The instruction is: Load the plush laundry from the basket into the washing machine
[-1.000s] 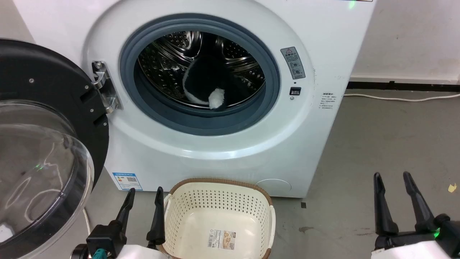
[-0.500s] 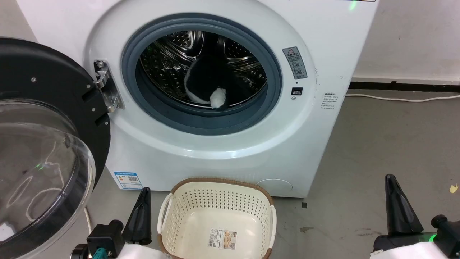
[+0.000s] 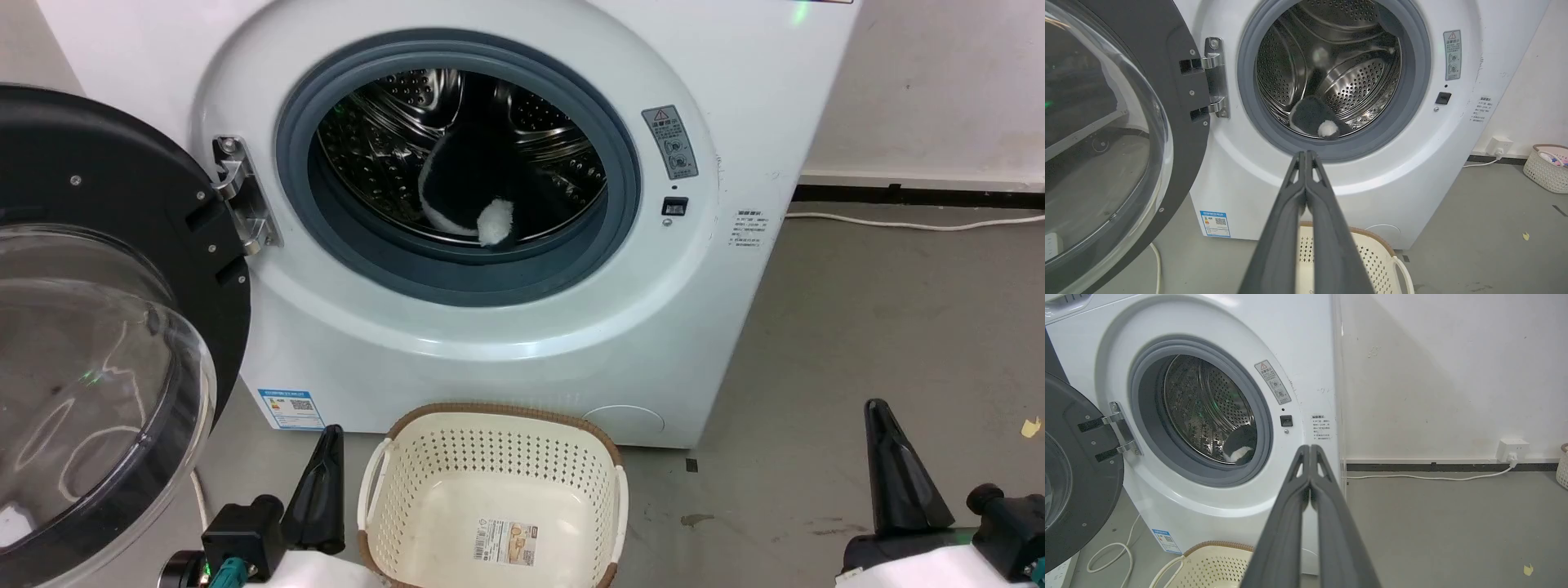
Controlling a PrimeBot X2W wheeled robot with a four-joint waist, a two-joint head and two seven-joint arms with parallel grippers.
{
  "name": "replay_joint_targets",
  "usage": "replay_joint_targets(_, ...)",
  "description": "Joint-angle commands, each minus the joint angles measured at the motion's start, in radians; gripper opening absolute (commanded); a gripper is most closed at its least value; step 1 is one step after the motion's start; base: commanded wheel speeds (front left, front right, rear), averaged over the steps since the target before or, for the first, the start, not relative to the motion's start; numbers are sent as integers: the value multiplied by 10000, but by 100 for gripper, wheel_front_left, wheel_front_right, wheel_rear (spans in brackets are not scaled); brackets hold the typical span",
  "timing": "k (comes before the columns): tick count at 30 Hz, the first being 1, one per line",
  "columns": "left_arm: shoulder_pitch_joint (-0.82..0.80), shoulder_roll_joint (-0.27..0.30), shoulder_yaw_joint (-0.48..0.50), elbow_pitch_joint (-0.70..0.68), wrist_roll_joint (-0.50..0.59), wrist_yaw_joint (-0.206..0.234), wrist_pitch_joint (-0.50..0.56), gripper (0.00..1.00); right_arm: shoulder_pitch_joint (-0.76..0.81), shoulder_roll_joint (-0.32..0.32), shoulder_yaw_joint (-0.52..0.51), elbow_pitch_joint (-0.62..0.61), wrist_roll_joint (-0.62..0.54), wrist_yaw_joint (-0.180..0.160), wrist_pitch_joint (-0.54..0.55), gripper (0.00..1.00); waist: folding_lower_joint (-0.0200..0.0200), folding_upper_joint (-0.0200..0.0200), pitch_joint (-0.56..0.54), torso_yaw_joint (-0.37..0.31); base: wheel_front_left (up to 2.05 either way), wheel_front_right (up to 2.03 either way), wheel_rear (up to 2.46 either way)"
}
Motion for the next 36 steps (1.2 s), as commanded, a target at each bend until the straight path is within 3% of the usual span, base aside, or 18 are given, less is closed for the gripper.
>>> replay_joint_targets(1, -41, -2, 51, -66, 76, 63, 46, 0, -102, -1, 30, 44, -99, -1, 63, 0, 0, 0, 1, -2, 0, 0, 0)
replay_joint_targets(36, -120, -10, 184, -385, 661, 210, 762, 0, -310, -2, 194, 150, -644, -3, 783, 0, 0, 0, 29, -43, 0, 0, 0)
